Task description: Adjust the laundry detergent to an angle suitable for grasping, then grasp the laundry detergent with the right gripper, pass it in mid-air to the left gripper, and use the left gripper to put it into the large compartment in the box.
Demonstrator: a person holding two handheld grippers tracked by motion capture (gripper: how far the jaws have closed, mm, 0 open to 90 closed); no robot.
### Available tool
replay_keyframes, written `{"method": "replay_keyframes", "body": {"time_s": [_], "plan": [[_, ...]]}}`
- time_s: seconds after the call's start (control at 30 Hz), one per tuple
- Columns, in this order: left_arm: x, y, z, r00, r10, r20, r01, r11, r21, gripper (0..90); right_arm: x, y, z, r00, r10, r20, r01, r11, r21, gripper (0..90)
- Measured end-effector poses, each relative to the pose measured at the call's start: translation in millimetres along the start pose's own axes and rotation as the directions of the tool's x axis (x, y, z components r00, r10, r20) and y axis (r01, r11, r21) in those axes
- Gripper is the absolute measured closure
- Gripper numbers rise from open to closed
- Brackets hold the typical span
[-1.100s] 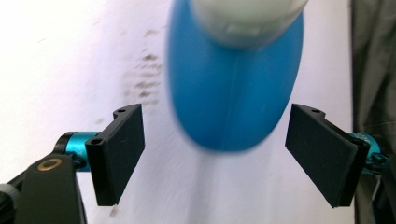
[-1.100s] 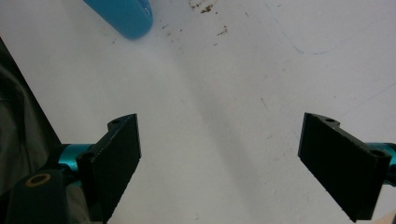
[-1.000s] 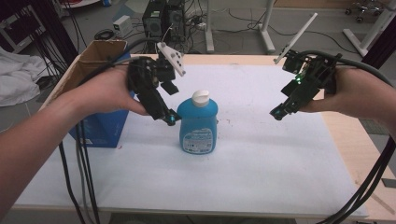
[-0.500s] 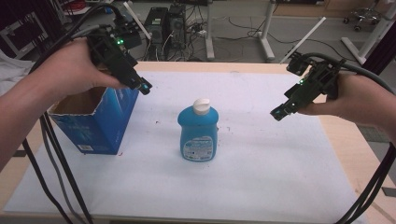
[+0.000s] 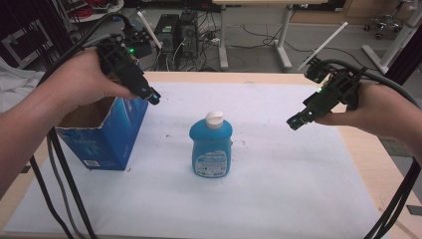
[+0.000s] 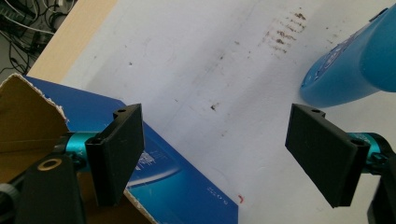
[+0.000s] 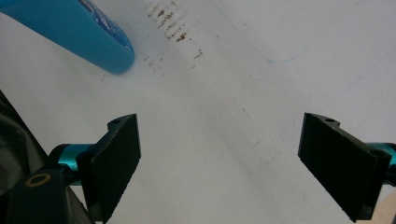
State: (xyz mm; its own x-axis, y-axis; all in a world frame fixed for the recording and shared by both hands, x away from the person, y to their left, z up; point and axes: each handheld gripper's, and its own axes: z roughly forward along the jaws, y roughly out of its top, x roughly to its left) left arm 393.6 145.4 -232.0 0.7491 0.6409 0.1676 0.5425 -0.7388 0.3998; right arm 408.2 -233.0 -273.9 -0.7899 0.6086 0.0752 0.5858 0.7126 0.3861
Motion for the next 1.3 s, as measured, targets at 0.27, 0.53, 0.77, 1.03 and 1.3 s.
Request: {"method": "replay_keyframes", "body": {"time_s": [0.27,0.53,0.77,1.03,1.3], "plan": [[-2.7,0.9,0.8,0.9999,0.012,0.004,-0.012,0.9999,0.006,19.9,1.0,1.8,0.3,1.0000,-0.004,0.000,0.004,1.000,0.000,12.6],[-3.9,0.8,0.0,0.9989,0.040,0.027,-0.040,0.9991,0.013,19.9,2.7,1.1,-3.3,0.9998,-0.018,-0.008,0.018,1.000,-0.010,12.6],[-2.5,0.7,-2.0,0.9974,0.061,0.038,-0.062,0.9977,0.025,19.9,2.7,3.5,-11.9,0.9995,-0.028,-0.011,0.028,0.999,-0.028,12.6],[-0.1,1.1,-3.4,0.9972,0.061,0.044,-0.061,0.9979,0.019,19.9,5.4,3.8,-18.5,0.9964,-0.071,-0.046,0.069,0.996,-0.052,12.6],[0.4,0.7,-4.3,0.9962,0.073,0.049,-0.074,0.9971,0.019,19.9,9.1,7.9,-18.1,0.9775,-0.176,-0.117,0.164,0.981,-0.104,12.6]]}}
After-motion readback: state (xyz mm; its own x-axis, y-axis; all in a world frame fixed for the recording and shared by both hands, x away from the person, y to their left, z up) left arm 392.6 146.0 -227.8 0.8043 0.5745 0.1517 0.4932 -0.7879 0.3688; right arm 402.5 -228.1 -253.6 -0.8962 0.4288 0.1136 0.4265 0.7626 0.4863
